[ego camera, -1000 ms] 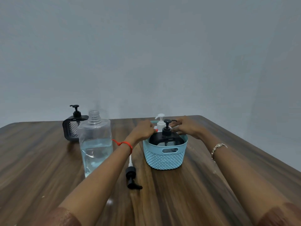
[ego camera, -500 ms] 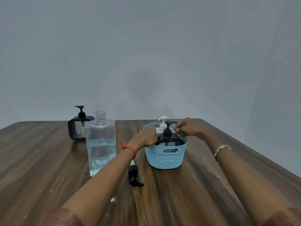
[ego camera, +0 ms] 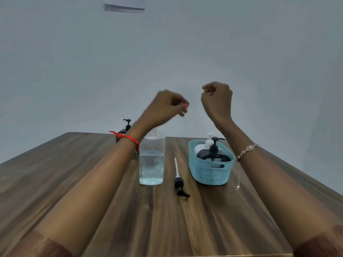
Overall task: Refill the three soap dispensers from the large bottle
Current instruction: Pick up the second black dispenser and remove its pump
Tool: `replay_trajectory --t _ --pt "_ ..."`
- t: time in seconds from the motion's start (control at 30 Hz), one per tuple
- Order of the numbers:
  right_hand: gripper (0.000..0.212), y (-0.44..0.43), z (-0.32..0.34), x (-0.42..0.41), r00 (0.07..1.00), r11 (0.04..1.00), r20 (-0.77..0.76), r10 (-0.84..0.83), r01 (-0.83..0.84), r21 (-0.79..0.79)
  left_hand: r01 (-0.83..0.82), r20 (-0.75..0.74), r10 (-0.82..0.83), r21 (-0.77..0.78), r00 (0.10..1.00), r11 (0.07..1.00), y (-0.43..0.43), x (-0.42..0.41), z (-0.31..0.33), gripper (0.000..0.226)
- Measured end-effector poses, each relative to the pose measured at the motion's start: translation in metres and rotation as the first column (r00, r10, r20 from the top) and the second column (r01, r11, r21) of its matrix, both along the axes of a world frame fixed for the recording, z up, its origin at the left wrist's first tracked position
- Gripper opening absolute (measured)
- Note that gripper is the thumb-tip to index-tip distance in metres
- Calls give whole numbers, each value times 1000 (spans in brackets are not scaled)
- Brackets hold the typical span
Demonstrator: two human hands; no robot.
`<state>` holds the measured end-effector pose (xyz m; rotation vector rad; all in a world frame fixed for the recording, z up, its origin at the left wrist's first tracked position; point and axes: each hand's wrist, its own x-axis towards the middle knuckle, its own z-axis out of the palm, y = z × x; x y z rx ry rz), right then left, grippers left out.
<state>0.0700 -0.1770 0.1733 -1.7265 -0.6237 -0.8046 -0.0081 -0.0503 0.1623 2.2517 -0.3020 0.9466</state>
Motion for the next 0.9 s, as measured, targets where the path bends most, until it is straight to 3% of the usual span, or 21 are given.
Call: replay_trajectory --t 0.13,0.23,0.3,0.37,0.5,0.67,0.77,0.9 --pt "25 56 11 -45 989 992 93 119 -123 30 -86 207 123 -182 970 980 41 -41 7 15" --pt "28 104 -2 -73 972 978 112 205 -207 5 -255 272 309 -217 911 942 77 -55 -14 16" --pt "32 134 -24 -84 963 966 75 258 -256 -42 -361 196 406 -227 893 904 102 -55 -36 28" --pt "38 162 -52 -87 958 954 -15 288 -288 -88 -447 3 457 -199 889 872 125 -48 -62 44" --pt "48 214 -107 -61 919 952 -303 252 -292 -91 -512 -302 467 -87 831 855 160 -31 -108 61" --pt "57 267 -155 -5 831 990 -548 97 -138 -34 -438 -349 369 -141 861 888 201 14 -143 56" --pt "74 294 -172 27 733 997 -679 43 -71 -14 -523 -505 403 -119 763 844 232 53 -163 75" --pt "85 324 -187 64 706 999 -708 -3 28 24 -551 -475 473 -31 742 834 285 114 -190 88"
